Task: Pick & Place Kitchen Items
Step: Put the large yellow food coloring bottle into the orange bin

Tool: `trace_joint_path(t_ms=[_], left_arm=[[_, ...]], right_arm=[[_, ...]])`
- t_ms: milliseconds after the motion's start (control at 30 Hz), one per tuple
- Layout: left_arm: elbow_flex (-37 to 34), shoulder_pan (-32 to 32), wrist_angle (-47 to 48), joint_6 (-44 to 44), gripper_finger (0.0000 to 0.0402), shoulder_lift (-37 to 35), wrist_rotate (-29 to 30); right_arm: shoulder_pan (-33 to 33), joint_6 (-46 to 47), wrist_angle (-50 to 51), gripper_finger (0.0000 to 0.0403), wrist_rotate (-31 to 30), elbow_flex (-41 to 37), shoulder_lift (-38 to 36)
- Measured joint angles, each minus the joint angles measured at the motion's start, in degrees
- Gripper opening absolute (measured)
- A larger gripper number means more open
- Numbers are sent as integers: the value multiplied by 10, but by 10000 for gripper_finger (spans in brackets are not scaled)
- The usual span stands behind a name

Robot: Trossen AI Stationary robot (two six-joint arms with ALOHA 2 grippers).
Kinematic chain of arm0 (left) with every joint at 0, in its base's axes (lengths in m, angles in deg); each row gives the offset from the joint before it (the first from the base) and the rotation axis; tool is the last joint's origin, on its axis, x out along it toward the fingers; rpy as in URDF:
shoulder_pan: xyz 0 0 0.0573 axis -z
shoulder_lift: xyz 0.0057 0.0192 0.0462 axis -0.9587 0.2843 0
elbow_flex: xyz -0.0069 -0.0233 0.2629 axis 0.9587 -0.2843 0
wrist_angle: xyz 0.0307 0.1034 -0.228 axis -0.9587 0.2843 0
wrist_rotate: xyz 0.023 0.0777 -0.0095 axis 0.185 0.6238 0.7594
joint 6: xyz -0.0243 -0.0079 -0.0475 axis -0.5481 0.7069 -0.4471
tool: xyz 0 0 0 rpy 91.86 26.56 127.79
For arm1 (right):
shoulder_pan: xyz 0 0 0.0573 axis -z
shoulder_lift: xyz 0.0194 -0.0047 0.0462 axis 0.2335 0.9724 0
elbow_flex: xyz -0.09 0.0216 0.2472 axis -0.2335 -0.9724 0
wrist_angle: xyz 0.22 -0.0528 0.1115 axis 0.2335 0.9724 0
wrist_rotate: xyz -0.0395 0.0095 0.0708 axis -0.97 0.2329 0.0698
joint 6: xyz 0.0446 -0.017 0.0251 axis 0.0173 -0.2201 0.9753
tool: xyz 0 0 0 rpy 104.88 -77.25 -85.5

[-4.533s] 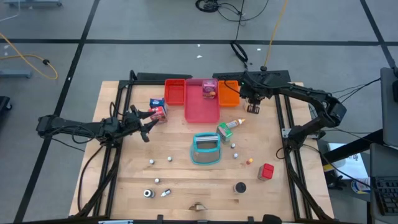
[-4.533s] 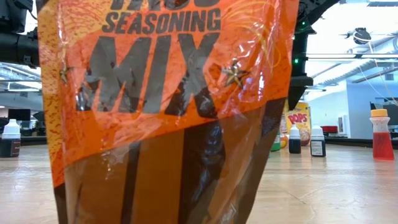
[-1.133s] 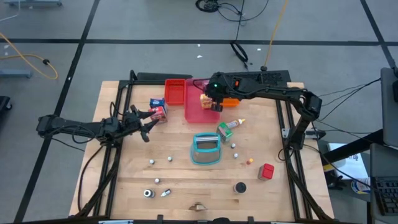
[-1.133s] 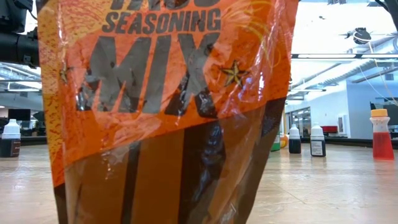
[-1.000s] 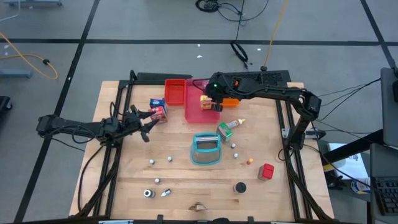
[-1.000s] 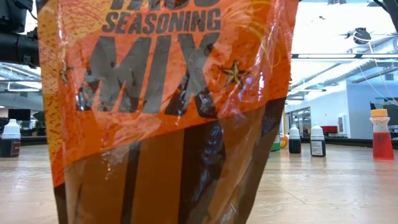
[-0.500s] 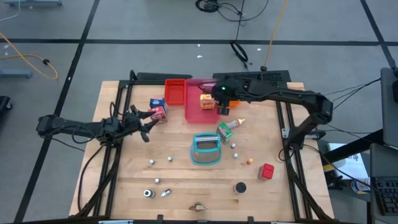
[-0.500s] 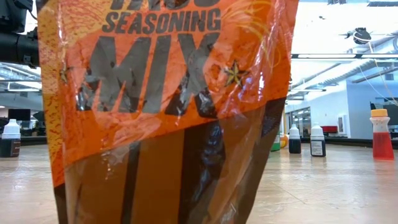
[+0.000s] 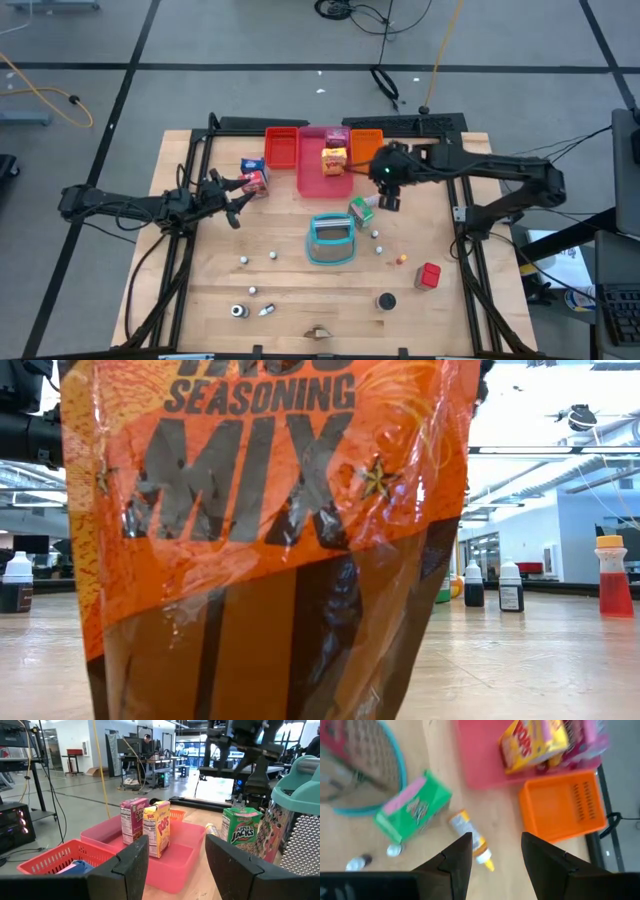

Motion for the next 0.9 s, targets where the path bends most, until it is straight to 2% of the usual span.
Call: trace_joint_path(t_ms=[233, 467, 633, 900], left_arm=[[0, 0, 0, 0, 198, 0, 0], [0, 0, 0, 0, 198, 0, 0], [0, 0, 0, 0, 198, 0, 0], [0, 0, 0, 0, 198, 0, 0]], right_arm=[[-12, 12, -72, 160, 0, -115, -47], [-12, -13, -163, 166, 0, -218, -41], [-12, -31, -216, 171, 0, -257, -41], [-11, -47, -246, 193, 0, -293, -40]])
